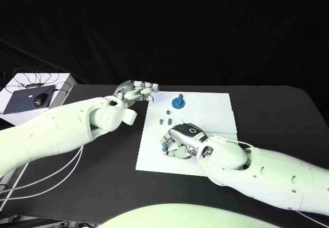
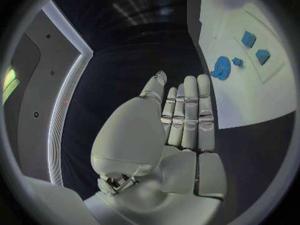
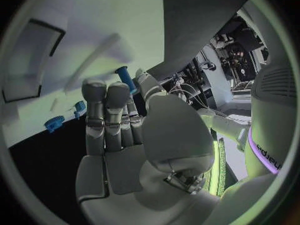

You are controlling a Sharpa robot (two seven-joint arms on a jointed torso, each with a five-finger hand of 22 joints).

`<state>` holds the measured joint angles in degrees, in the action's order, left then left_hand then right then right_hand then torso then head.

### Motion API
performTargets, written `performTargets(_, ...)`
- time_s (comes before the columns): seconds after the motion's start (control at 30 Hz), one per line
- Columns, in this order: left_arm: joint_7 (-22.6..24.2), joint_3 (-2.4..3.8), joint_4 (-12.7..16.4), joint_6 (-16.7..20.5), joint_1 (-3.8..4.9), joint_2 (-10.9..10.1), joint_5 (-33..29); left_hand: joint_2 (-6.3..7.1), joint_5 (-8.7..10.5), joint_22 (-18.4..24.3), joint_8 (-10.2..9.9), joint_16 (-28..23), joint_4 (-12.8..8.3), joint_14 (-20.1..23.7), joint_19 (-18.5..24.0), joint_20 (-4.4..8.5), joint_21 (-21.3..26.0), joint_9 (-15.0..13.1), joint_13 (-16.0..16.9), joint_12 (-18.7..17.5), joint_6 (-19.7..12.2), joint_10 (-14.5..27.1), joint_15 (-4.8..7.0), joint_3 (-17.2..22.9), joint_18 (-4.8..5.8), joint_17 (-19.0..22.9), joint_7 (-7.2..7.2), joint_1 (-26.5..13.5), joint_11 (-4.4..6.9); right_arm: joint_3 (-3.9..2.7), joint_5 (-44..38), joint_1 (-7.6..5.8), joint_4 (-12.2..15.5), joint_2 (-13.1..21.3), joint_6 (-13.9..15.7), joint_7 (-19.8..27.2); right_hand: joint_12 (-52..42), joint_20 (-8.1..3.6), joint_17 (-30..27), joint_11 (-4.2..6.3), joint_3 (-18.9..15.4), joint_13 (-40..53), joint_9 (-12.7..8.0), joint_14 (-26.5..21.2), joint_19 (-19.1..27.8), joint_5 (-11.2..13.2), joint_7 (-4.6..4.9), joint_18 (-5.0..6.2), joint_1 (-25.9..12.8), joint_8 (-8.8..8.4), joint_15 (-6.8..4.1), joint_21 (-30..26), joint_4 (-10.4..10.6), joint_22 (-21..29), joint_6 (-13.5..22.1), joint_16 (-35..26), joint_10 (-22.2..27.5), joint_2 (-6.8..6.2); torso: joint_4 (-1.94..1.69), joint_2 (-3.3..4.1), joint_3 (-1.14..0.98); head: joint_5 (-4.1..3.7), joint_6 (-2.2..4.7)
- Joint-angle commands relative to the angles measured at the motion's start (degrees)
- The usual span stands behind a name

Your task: Assemble the parts on the task board

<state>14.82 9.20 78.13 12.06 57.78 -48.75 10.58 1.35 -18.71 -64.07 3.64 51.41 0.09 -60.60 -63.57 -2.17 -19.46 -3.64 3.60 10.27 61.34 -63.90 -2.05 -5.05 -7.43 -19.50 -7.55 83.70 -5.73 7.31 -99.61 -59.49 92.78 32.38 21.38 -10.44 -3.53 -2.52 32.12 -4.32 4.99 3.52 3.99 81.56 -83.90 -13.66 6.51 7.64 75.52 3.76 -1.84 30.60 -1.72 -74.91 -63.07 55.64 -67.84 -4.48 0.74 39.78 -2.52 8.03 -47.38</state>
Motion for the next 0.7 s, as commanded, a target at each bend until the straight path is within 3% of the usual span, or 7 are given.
performTargets(0.03, 0.2, 0.04, 0.1, -0.7, 0.03, 0.0, -0.2, -0.52, 0.12, -0.1, 0.4, -0.2, 0.0, -0.2, -0.4, -0.04, 0.2, -0.1, 0.0, 0.4, -0.1, 0.5, 0.09, -0.1, -0.08, -0.1, 0.08, 0.1, 0.0, -0.01, 0.3, 0.12, 0.3, 0.1, 2.2, 1.0, 0.1, 0.42, -0.1, -0.07, -0.4, 0.1, -0.1, 0.1, -3.0, -0.3, -0.01, 1.2, 0.6, -0.21, 0.41, -0.3, 0.0, -3.6, 0.3, -0.3, 0.5, -0.22, 0.0, 0.02, -0.02, -0.03, 0.09)
performTargets(0.6, 0.1, 0.04, 0.0, -0.7, 0.02, 0.1, -0.2, -0.52, 0.15, -0.2, 0.4, -0.3, 0.0, -0.1, -0.4, -0.05, 0.3, -0.1, 0.0, 0.3, 0.0, 0.7, 0.07, -0.1, -0.08, -0.1, 0.11, 0.1, -0.05, -0.11, 1.2, 0.23, 2.8, 2.6, 5.8, 1.9, 0.1, 0.39, -0.1, 0.01, -0.6, 0.1, -0.1, 0.2, -3.0, -0.5, -0.06, 1.23, 0.8, -0.23, 0.35, -0.3, -0.1, -3.6, 0.1, -0.3, 0.1, -0.19, 0.05, -0.02, -0.01, -0.19, 0.31)
performTargets(0.7, 0.1, 0.04, 0.0, -0.8, 0.02, 0.1, -0.2, -0.52, 0.15, -0.2, 0.4, -0.3, 0.0, -0.1, -0.4, -0.05, 0.3, -0.1, 0.0, 0.3, 0.0, 0.7, 0.07, -0.1, -0.08, -0.1, 0.11, 0.1, -0.05, -0.26, 1.3, 0.23, 3.2, 3.4, 7.8, 2.0, 0.1, 0.42, -0.1, -0.11, -0.7, 0.1, -0.1, 0.1, -3.0, -0.6, 0.12, 1.25, 0.8, -0.22, 0.43, -0.6, -0.1, -3.5, 0.4, -0.4, 0.4, -0.41, 0.02, -0.04, -0.04, -0.28, 0.41)
